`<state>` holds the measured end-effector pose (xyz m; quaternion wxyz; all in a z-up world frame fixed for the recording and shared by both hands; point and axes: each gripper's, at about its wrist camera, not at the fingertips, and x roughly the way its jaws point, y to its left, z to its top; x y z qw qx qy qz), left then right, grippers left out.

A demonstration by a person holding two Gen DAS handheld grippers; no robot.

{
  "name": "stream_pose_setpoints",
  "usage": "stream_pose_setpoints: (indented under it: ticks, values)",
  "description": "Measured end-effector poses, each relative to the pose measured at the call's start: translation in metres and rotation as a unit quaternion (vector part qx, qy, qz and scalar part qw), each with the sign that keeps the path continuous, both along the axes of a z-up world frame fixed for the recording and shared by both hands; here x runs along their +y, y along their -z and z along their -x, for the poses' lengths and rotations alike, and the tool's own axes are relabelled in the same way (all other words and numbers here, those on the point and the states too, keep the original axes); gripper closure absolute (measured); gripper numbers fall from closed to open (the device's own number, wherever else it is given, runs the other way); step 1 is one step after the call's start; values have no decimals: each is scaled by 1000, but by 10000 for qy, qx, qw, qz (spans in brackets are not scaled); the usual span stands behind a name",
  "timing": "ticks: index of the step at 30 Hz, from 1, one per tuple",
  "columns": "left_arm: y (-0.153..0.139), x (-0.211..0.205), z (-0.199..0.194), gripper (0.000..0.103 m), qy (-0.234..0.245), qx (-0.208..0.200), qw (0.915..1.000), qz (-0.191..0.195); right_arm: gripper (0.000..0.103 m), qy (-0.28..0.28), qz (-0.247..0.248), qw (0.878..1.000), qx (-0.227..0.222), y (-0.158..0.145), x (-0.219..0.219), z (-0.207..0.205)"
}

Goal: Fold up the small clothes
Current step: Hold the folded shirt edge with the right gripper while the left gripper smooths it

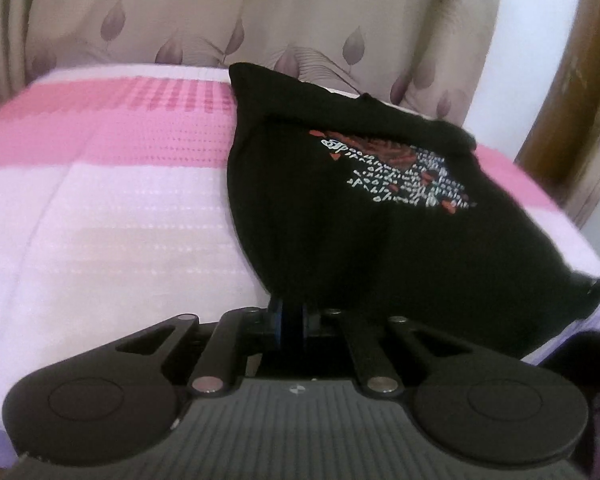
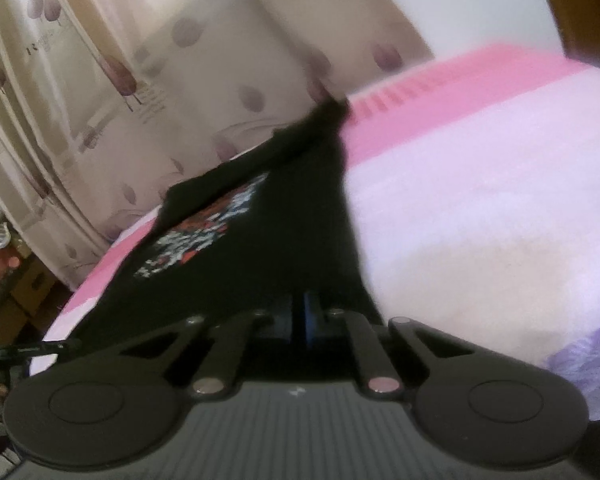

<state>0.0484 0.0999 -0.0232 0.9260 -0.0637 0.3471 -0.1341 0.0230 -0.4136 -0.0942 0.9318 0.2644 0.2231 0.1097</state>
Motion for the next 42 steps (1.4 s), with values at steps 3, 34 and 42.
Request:
stream_pose_setpoints:
  ticks: [3,34,42]
  values:
    - [0,0,-1,92,-30,33,10000,-26,95,68,66,10000,6,-2,-3,0]
    - [0,-25,-6,36,-129,-197,9913,-1293,95,-371,0,9993,64,0,6,-18]
    - [0,-30,-5,35,-78,-300,9876,-1536,95,-388,-79,9992,91,1,5,-19]
